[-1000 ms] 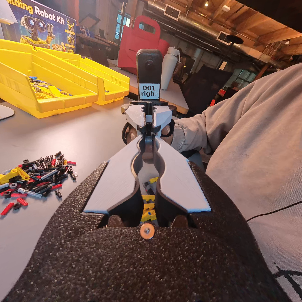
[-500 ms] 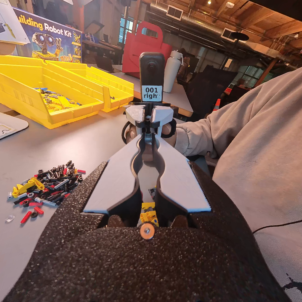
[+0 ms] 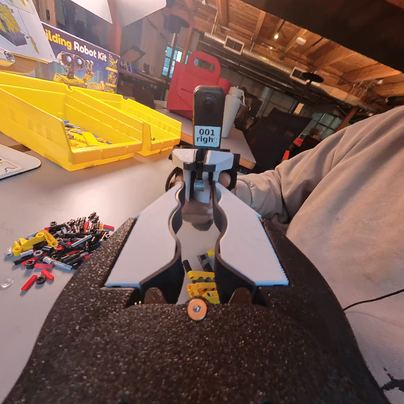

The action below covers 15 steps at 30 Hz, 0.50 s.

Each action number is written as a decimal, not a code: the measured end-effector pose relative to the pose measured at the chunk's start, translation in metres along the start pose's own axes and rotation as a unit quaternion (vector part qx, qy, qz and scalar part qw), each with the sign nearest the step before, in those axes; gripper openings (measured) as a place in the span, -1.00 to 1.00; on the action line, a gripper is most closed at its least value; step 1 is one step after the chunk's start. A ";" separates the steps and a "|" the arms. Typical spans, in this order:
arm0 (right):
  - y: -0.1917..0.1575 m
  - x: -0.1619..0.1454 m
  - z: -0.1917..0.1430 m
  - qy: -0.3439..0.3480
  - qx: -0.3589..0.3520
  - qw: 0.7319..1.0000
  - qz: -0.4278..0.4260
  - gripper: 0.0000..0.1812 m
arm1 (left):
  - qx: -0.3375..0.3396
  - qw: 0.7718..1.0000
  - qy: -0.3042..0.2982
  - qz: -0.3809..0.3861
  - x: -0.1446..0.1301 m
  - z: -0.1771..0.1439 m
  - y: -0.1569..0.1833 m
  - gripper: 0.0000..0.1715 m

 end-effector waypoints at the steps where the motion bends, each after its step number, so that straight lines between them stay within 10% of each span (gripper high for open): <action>1: 0.000 -0.001 0.000 0.000 -0.002 1.000 -0.002 -0.95 | -0.003 1.000 0.010 -0.008 0.002 0.000 0.001 -0.73; 15: 0.001 0.004 0.001 0.011 -0.018 1.000 0.017 -0.99 | 0.006 1.000 0.023 0.008 0.003 0.002 -0.001 -0.91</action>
Point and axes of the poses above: each gripper's, where its closed fingertips meet, z out along the fingers, x out of its top, y = z × x across the jaws, the point moved 7 cm from there along -z, back along the fingers, and after that the axes turned 11 degrees about y, right-handed, at the moved point
